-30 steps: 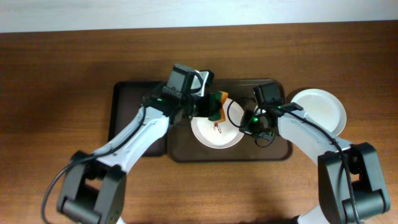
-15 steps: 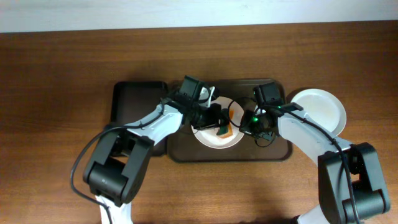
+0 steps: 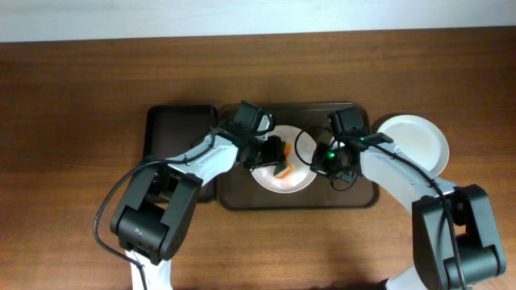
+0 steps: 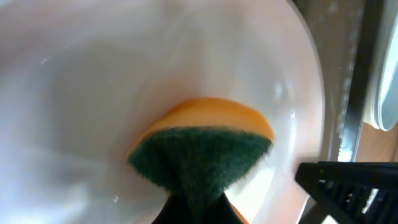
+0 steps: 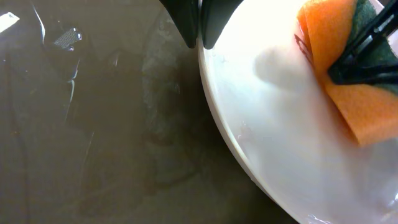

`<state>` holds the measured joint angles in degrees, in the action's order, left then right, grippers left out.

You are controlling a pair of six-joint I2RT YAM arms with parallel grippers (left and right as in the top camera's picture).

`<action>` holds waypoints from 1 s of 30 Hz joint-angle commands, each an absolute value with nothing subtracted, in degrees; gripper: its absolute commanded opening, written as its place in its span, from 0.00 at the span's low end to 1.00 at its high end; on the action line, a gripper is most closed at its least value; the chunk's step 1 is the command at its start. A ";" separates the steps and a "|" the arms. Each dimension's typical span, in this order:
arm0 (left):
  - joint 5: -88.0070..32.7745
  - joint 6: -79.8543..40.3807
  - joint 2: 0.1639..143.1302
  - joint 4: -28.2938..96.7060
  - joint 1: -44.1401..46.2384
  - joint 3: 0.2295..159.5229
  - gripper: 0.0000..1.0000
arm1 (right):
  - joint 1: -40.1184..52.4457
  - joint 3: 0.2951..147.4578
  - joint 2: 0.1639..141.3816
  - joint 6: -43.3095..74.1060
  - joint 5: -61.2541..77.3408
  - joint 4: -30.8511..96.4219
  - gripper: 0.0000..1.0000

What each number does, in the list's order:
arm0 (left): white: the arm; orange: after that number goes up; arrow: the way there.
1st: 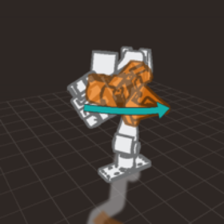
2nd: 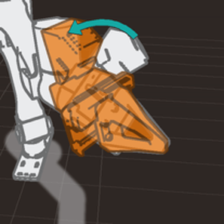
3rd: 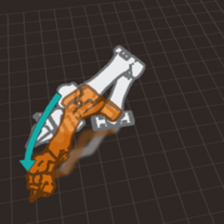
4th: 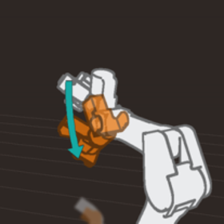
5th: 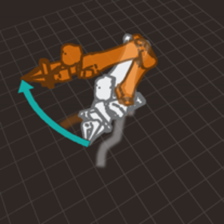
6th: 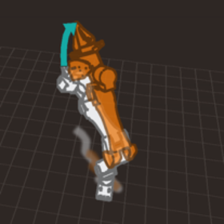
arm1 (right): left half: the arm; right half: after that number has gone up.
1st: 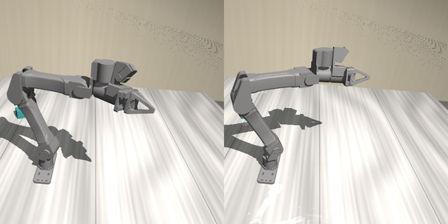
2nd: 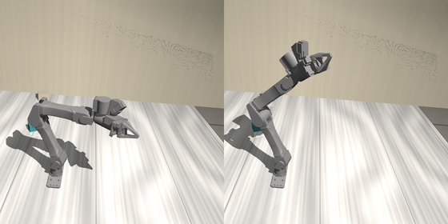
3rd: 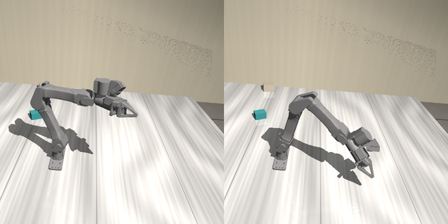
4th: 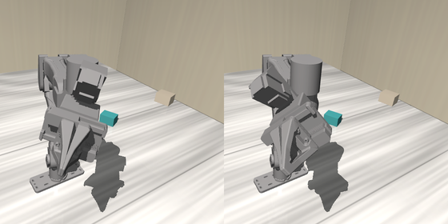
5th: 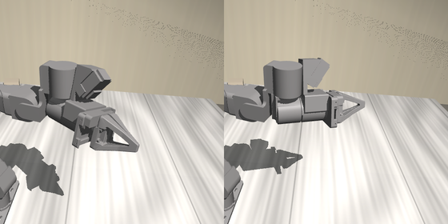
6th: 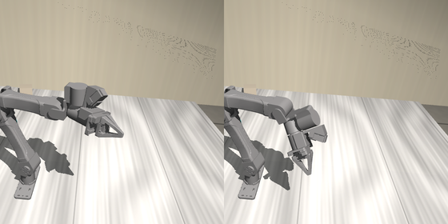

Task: Clean dirty plates on tray and stack at the side
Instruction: 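Scrub the plate's red smear with the sponge in left gripper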

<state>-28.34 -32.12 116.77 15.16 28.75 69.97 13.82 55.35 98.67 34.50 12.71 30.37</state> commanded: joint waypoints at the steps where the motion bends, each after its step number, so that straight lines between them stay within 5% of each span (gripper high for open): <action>1: -32.88 -29.02 116.40 13.06 28.34 70.67 0.00 | 14.24 55.16 97.86 34.76 11.77 30.63 0.04; 30: -38.44 -33.01 118.30 13.72 28.88 70.76 0.00 | 14.24 55.16 97.86 34.76 11.79 30.65 0.04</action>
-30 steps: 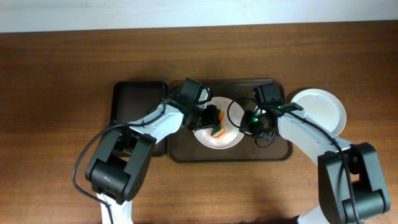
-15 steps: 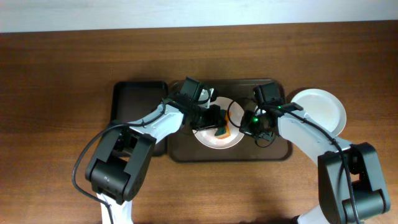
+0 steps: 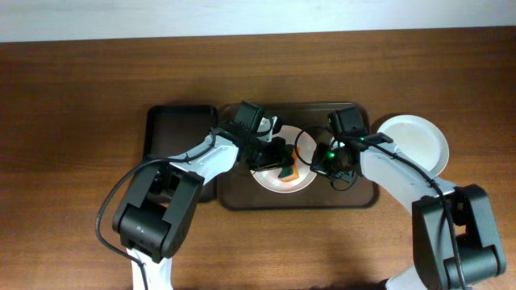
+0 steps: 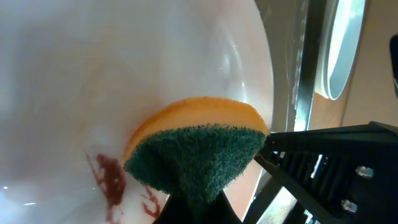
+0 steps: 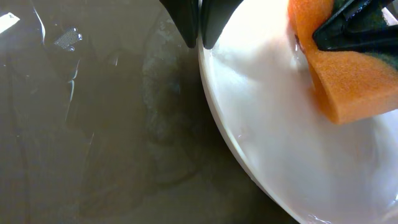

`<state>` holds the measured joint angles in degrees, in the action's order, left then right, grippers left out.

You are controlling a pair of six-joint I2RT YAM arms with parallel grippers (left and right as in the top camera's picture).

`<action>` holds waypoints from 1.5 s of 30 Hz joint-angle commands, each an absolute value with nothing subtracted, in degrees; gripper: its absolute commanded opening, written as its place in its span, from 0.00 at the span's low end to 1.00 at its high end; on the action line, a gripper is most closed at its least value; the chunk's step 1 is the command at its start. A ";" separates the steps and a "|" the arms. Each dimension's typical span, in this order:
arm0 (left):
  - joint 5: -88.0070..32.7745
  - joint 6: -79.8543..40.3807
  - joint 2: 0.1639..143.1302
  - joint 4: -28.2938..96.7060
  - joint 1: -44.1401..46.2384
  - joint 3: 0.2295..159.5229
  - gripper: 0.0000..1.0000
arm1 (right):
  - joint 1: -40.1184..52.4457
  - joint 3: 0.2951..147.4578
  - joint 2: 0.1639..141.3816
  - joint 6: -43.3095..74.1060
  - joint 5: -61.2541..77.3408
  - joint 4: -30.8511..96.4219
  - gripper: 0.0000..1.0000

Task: Clean dirty plates on tray and stack at the side
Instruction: 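Scrub the plate's red smear with the sponge in left gripper, then return the sponge to the black tray and release it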

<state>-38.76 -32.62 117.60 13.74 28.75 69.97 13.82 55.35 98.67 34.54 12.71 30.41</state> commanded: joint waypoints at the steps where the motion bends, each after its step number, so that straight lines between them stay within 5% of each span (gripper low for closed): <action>1: -39.24 -33.15 118.30 13.72 28.88 70.76 0.00 | 14.24 55.16 97.86 34.76 11.79 30.65 0.04; 12: -35.00 -33.19 118.50 14.02 31.24 70.74 0.00 | 14.24 55.16 97.86 34.76 11.79 30.65 0.04; 19: -21.65 -32.93 118.50 15.73 29.36 70.76 0.00 | 14.24 55.16 97.86 34.26 11.77 30.65 0.04; 34: -22.98 -22.50 107.02 23.79 25.32 71.00 0.00 | 14.24 55.16 97.86 33.28 11.75 30.81 0.04; 45: 2.48 -19.16 96.07 39.92 17.32 70.94 0.00 | 14.24 55.16 97.86 33.28 11.75 30.76 0.04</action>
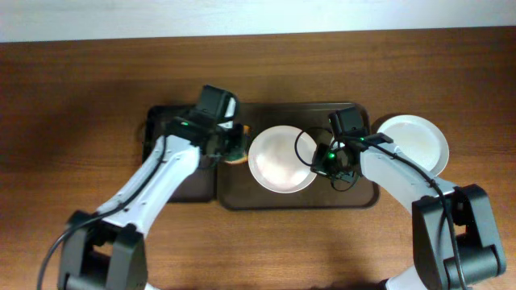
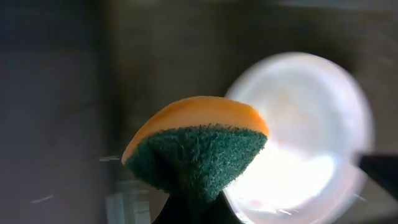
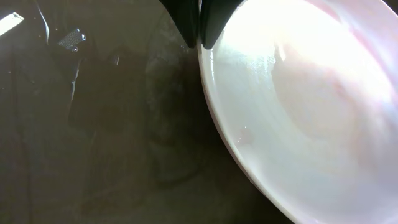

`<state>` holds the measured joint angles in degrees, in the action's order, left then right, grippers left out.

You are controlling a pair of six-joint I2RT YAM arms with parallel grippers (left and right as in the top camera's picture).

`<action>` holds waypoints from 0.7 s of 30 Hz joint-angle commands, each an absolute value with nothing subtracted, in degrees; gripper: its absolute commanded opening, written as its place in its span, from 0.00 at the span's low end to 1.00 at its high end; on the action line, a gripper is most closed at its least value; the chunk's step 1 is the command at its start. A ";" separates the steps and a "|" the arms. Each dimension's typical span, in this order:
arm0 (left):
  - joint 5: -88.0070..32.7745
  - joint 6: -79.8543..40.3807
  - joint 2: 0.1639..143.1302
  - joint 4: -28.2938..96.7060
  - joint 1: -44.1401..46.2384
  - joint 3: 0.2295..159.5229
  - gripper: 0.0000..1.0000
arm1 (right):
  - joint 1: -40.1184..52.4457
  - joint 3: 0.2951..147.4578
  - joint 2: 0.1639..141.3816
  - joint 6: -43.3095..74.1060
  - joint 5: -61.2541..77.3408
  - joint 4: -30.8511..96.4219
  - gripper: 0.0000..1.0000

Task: Clean dirty plates on tray and stack at the side
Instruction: 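Return the sponge to the black tray and release it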

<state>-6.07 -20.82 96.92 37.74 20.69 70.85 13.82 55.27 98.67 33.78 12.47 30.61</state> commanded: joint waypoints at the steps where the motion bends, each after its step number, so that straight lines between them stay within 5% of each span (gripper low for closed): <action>1: 3.22 -19.05 96.31 40.75 16.40 70.87 0.00 | 14.24 55.16 97.86 33.28 11.75 30.76 0.05; 18: 2.63 -3.11 108.75 39.57 10.33 67.53 0.02 | 14.24 55.16 97.86 33.28 11.77 31.07 0.04; 21: 2.83 -3.11 109.08 39.44 10.31 67.53 0.34 | 14.24 55.16 97.86 33.28 11.77 31.09 0.04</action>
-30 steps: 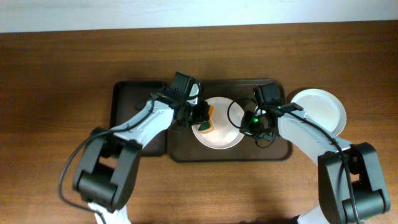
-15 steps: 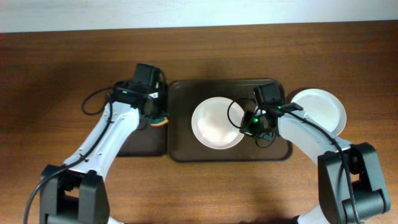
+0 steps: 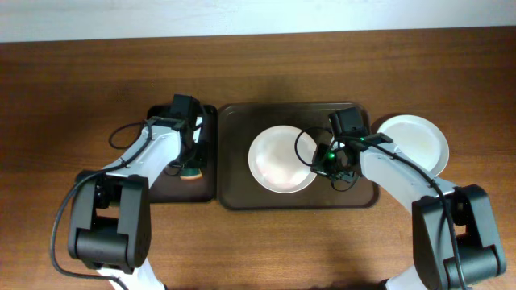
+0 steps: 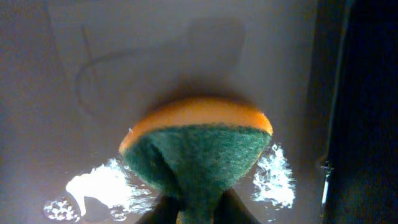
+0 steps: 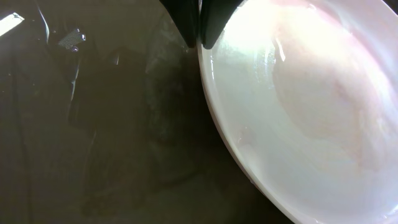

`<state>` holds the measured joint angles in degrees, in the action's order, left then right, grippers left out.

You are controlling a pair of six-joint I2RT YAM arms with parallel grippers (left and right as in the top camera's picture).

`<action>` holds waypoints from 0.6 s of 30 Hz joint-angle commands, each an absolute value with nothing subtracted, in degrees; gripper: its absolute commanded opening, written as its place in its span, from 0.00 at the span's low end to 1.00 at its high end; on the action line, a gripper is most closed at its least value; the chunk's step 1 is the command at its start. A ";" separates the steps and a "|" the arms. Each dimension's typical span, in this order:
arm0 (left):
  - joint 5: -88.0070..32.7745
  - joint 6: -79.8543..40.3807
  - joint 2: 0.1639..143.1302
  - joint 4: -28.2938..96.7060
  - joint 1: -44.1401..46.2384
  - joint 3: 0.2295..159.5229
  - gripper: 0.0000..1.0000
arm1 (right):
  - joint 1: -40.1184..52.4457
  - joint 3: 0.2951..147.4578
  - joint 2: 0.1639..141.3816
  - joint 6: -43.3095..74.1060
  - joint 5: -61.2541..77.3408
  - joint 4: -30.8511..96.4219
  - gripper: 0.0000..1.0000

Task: Clean dirty plates on tray and stack at the side
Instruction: 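Return the sponge to the black tray and release it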

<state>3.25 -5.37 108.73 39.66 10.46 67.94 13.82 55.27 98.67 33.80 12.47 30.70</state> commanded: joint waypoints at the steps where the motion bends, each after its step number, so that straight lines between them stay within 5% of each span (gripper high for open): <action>1: 2.85 -3.11 109.08 39.03 10.33 67.53 0.55 | 14.24 55.16 97.86 33.28 11.77 31.07 0.04; 16: 2.98 -3.16 109.08 34.28 10.33 67.53 0.64 | 14.24 55.16 97.86 33.28 11.77 31.07 0.04; 17: 2.81 -3.16 109.08 34.15 10.33 67.53 0.63 | 14.24 55.16 97.86 33.28 11.77 31.07 0.04; 18: 2.79 -3.16 109.08 34.13 10.33 67.53 0.43 | 14.24 55.16 97.86 33.28 11.77 31.07 0.04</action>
<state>3.22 -4.03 108.88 34.50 10.48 67.90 13.82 55.27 98.67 33.82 12.47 30.72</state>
